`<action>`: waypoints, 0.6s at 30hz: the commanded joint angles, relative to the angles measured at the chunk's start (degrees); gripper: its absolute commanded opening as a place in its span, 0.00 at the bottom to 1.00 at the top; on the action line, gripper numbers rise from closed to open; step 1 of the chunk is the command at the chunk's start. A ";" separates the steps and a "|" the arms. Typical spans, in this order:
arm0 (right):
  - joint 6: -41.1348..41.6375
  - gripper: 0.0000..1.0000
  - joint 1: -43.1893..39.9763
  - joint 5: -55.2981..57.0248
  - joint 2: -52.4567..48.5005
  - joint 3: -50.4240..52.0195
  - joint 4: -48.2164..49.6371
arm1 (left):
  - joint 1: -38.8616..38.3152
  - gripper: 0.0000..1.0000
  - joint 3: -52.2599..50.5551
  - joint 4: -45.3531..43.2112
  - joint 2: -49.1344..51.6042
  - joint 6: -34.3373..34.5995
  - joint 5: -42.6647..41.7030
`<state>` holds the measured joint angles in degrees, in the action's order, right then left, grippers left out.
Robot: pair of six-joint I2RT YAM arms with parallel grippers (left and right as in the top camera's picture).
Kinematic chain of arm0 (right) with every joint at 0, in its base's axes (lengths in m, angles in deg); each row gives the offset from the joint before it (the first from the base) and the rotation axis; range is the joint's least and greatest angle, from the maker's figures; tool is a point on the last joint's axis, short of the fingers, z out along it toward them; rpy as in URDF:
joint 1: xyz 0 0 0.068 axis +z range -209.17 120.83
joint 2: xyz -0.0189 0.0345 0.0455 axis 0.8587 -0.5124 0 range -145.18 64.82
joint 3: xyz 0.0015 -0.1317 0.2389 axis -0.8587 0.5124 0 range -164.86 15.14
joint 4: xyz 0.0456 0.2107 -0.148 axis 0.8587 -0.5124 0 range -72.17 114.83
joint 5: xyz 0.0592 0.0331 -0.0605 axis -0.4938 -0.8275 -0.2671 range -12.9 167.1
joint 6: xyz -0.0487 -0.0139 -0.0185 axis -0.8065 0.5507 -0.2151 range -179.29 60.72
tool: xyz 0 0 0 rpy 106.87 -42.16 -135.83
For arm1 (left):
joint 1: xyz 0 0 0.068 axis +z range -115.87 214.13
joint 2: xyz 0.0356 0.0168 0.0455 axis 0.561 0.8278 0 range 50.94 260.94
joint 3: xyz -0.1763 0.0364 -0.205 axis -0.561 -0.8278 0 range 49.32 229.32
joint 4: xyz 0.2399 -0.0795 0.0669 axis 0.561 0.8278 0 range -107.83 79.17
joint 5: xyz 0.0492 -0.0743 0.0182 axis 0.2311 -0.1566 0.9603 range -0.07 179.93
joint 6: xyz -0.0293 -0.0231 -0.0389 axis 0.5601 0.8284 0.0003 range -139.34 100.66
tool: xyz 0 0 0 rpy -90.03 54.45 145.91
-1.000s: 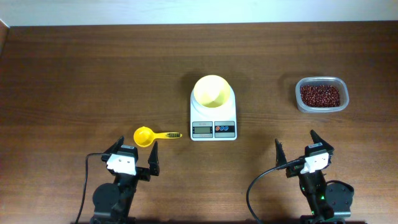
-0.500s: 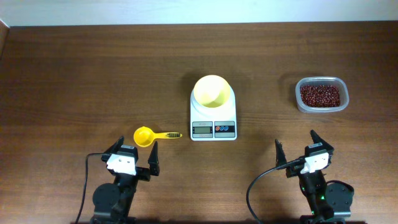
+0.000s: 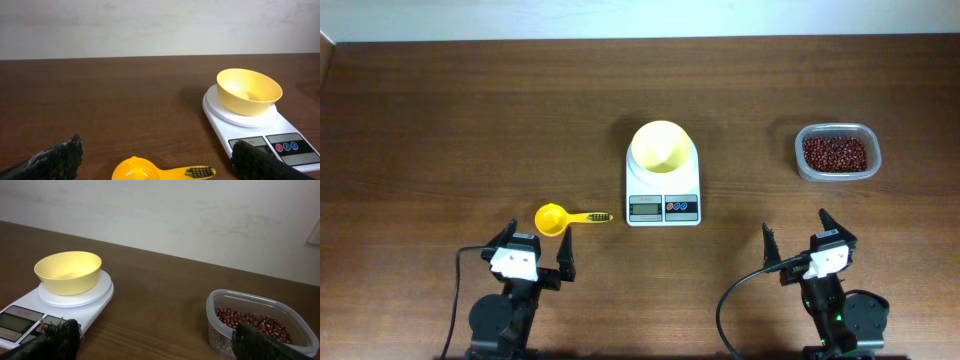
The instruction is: Scoop item into bowl and weigh 50g on scale
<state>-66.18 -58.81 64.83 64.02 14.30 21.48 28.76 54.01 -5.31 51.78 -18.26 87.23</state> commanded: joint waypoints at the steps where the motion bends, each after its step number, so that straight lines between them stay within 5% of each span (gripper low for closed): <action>1: -0.17 0.99 0.33 -0.55 0.39 0.52 -0.04 | -0.11 0.99 -0.92 -2.54 -0.17 -1.38 4.50; 10: -0.15 0.99 0.33 -0.55 0.39 0.52 -0.04 | -0.11 0.99 -0.72 -20.33 -0.17 -1.38 4.68; 18: -0.15 0.99 0.33 -0.57 0.39 0.52 -0.04 | -0.11 0.99 3.67 -20.85 1.31 -2.23 8.59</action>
<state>-66.16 -58.81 64.83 64.02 14.30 21.48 28.78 54.51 -25.82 51.89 -19.15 94.10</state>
